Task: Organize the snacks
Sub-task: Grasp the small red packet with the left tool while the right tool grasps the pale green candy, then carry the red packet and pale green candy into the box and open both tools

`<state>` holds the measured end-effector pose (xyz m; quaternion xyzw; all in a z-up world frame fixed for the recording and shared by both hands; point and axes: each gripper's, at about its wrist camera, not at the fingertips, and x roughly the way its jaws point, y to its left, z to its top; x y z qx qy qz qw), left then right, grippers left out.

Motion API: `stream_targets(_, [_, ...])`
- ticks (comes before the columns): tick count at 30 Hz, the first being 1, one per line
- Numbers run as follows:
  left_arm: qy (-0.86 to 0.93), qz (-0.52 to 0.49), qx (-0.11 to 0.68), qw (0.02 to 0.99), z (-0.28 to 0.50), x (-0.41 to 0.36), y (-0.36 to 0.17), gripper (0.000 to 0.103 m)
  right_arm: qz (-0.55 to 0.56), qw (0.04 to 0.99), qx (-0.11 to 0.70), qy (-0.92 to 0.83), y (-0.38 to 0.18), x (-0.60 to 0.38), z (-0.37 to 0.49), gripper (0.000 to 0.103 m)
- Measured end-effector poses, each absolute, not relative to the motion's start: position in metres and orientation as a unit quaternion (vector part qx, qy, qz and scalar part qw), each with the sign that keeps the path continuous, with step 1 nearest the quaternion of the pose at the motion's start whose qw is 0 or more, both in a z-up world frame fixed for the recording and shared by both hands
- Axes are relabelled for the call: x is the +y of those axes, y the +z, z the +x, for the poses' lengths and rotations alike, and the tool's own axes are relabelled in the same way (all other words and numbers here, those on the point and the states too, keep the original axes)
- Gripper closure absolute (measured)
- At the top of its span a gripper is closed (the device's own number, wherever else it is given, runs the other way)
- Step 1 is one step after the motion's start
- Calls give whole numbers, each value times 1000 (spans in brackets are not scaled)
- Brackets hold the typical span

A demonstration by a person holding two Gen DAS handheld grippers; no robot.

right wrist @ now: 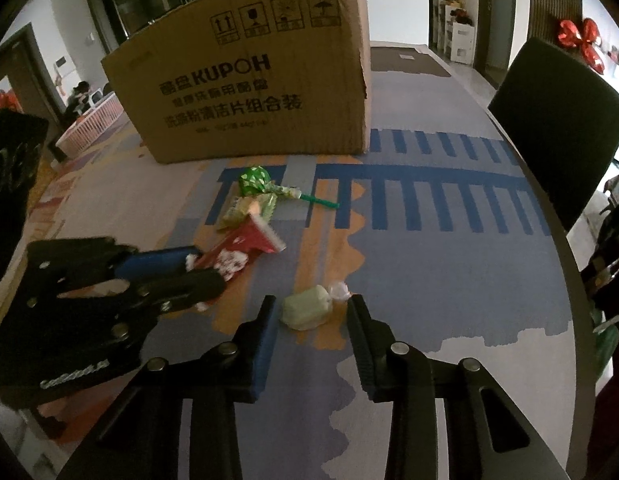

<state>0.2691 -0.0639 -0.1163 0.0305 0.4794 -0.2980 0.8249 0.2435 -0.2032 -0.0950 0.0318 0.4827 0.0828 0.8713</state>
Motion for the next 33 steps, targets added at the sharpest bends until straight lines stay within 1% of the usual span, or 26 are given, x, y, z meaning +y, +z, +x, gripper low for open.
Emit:
stream_targets(2, [-296, 27, 478, 826, 265, -62, -116, 80, 28, 872, 481, 84, -95, -201, 244, 72])
stream_targets(3, [-294, 26, 478, 827, 264, -61, -115, 80, 29, 872, 480, 87, -96, -200, 244, 76])
stream_targets(13, [-279, 3, 460, 843, 256, -53, -101, 80, 35, 876, 472, 92, -88, -200, 240, 77])
stream_targets(33, [-261, -7, 383, 886, 263, -42, -34, 80, 31, 911, 397, 109, -24, -191, 240, 77])
